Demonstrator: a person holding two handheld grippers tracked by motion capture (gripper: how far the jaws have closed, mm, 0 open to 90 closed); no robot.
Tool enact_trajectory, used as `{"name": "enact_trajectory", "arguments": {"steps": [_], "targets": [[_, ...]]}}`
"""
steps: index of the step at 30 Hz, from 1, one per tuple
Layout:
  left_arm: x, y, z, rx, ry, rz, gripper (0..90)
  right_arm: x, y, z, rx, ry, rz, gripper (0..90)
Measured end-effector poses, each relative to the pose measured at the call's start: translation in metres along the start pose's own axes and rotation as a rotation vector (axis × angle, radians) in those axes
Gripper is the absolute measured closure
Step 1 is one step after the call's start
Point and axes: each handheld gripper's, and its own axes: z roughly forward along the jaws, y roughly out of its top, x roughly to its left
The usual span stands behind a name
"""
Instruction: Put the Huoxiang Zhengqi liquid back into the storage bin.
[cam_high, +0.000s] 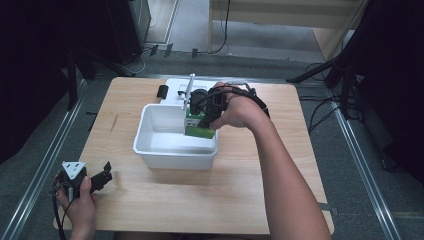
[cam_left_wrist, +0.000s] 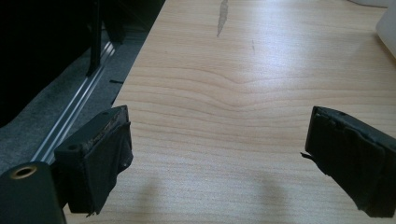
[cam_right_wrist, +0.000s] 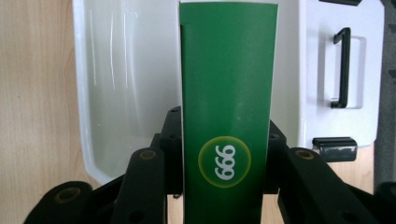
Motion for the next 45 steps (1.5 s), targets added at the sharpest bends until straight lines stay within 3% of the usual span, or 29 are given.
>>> {"name": "enact_trajectory", "arguments": {"steps": [9, 33, 40, 45], "targets": [[0.0, 0.0, 0.0, -0.001, -0.003, -0.001, 7.7, -0.002, -0.001, 0.018, 0.014, 0.015, 0.022, 64.6], [0.001, 0.0, 0.0, 0.003, -0.006, -0.005, 7.7, -0.004, -0.002, 0.063, 0.056, 0.065, 0.018, 64.2], [0.001, 0.0, 0.0, 0.003, -0.008, -0.006, 7.7, -0.003, -0.001, 0.071, 0.086, 0.08, 0.029, 63.5], [0.001, 0.0, 0.0, 0.003, -0.008, -0.005, 7.7, -0.004, -0.003, 0.072, 0.078, 0.084, 0.039, 63.1]]}}
